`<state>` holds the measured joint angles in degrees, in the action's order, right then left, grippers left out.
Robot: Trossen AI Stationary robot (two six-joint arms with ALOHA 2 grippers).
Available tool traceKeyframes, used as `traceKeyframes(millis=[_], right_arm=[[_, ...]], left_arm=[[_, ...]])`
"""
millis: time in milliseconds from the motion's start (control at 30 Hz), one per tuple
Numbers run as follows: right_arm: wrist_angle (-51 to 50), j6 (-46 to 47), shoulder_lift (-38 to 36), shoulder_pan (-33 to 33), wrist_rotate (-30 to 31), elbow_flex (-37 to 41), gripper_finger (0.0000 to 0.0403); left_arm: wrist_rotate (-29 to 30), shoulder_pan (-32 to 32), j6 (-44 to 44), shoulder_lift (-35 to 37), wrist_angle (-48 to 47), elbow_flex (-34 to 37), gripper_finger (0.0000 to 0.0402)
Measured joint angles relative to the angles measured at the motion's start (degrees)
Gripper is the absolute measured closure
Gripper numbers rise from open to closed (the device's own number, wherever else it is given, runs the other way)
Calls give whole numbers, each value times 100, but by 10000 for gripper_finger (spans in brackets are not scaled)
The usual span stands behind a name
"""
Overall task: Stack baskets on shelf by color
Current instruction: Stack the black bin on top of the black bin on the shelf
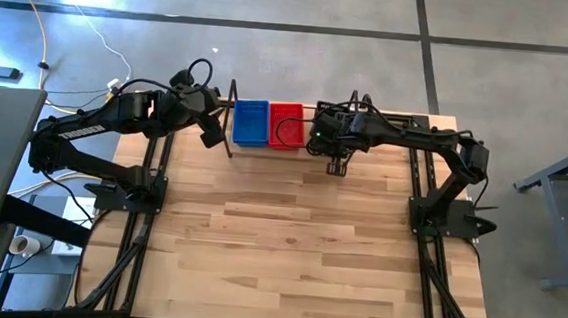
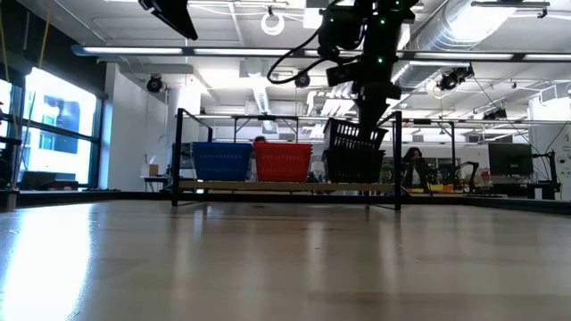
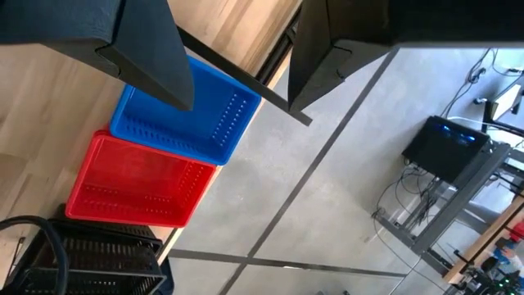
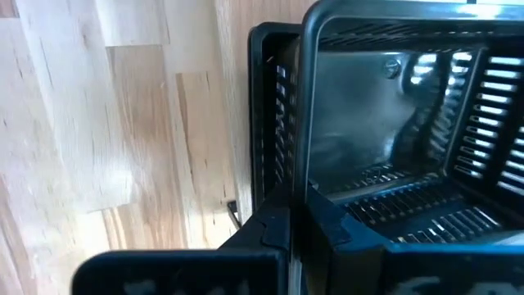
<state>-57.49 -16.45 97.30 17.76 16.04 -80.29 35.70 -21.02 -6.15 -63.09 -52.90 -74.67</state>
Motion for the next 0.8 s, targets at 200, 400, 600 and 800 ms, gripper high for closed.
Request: traceKeyframes(millis=[200, 400, 600, 800], right_arm=[[31, -66, 0, 11, 21, 0, 401], [33, -42, 0, 103, 46, 0, 355], [32, -80, 0, 110, 442, 0, 317], [0, -32, -142, 107, 331, 0, 314]], left_arm=[[0, 0, 0, 0, 0, 0, 213], [0, 0, 0, 0, 0, 0, 213], [1, 0, 0, 0, 0, 0, 213], [2, -2, -2, 0, 0, 0, 213]])
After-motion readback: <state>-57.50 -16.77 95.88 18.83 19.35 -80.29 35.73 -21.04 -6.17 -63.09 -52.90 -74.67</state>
